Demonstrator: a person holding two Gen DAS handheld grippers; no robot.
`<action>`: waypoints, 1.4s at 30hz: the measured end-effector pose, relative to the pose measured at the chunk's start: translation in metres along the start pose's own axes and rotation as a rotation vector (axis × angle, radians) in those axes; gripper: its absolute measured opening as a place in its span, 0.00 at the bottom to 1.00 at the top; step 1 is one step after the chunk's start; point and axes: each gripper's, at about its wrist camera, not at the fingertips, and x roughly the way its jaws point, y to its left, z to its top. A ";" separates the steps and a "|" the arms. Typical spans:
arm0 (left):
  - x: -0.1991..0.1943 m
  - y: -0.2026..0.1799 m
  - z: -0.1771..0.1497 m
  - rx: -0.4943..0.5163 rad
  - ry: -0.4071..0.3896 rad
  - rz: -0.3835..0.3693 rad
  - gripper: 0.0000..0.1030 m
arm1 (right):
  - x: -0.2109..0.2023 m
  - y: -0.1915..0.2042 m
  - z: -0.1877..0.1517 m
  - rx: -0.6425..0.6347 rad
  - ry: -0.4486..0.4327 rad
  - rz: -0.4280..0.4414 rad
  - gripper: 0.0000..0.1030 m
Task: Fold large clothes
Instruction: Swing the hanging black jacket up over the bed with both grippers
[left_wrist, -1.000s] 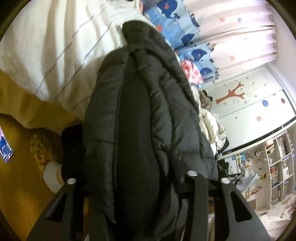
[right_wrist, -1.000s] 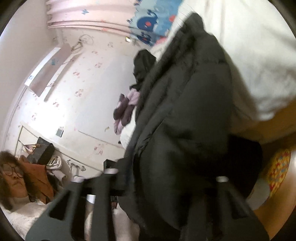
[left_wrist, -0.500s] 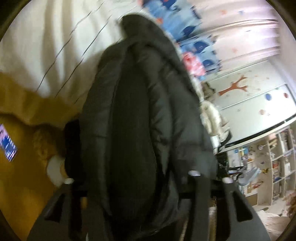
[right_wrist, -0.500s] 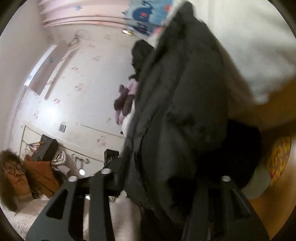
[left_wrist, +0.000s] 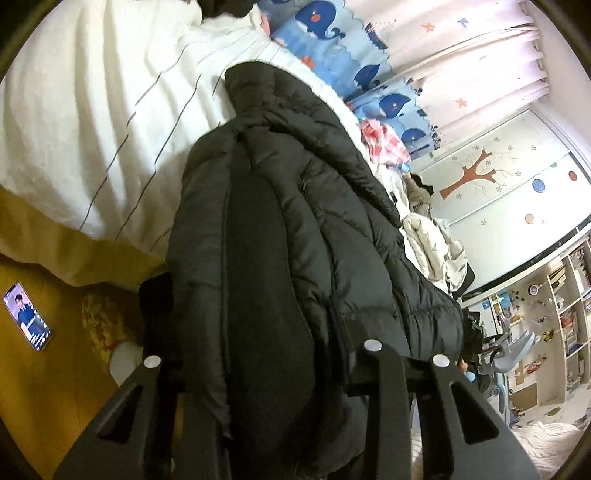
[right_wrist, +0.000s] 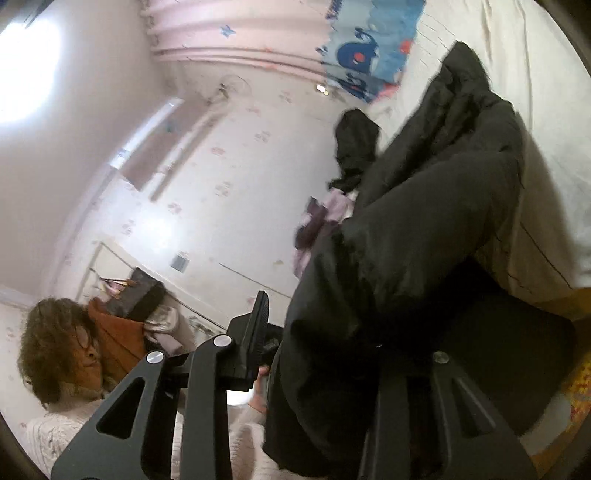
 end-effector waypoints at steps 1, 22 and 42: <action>0.002 0.001 -0.001 0.001 0.011 0.021 0.33 | 0.001 -0.003 -0.002 0.007 0.021 -0.033 0.30; 0.011 0.031 -0.028 -0.086 -0.115 -0.206 0.26 | -0.001 -0.009 -0.004 0.078 -0.070 -0.130 0.38; -0.024 -0.008 0.042 0.027 -0.096 -0.349 0.23 | 0.008 0.009 0.050 0.020 -0.153 0.088 0.37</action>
